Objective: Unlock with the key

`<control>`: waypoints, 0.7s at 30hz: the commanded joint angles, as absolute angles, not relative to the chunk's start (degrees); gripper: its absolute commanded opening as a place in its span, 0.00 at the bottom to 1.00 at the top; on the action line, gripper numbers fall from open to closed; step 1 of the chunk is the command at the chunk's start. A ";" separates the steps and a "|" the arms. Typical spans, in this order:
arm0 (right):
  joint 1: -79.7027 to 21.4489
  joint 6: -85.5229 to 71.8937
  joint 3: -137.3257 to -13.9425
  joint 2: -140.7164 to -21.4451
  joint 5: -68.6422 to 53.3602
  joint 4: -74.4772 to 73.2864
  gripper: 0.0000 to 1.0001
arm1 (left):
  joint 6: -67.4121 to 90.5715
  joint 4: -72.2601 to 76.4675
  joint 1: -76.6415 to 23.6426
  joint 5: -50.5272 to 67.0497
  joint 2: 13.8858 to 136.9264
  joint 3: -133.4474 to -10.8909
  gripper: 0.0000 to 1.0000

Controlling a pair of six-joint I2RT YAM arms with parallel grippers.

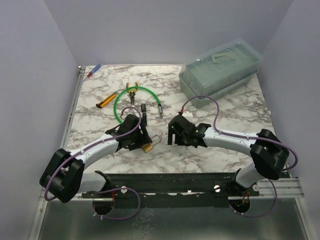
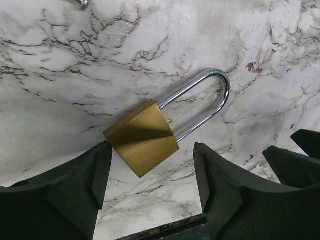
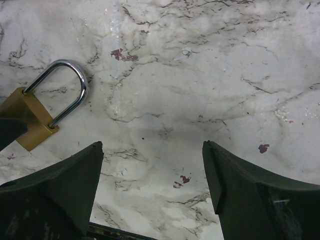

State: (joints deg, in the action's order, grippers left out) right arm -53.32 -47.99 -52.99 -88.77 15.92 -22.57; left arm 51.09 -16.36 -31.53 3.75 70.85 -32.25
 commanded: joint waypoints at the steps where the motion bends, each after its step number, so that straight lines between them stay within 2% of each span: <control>1: -53.79 -49.35 -51.11 -85.97 19.38 -24.40 0.85 | 54.81 -22.16 -34.89 -0.33 73.92 -38.38 0.72; 10: -53.79 -49.44 -49.35 -82.99 21.03 -25.72 0.85 | 58.64 -34.03 -39.03 -8.42 84.80 -49.42 0.73; 16: -53.79 -49.60 -47.92 -80.65 22.18 -26.45 0.85 | 60.47 -37.97 -40.99 -11.58 87.26 -52.50 0.73; 21: -53.74 -49.59 -47.07 -79.41 22.70 -26.67 0.85 | 60.57 -39.00 -41.63 -12.86 88.77 -52.95 0.67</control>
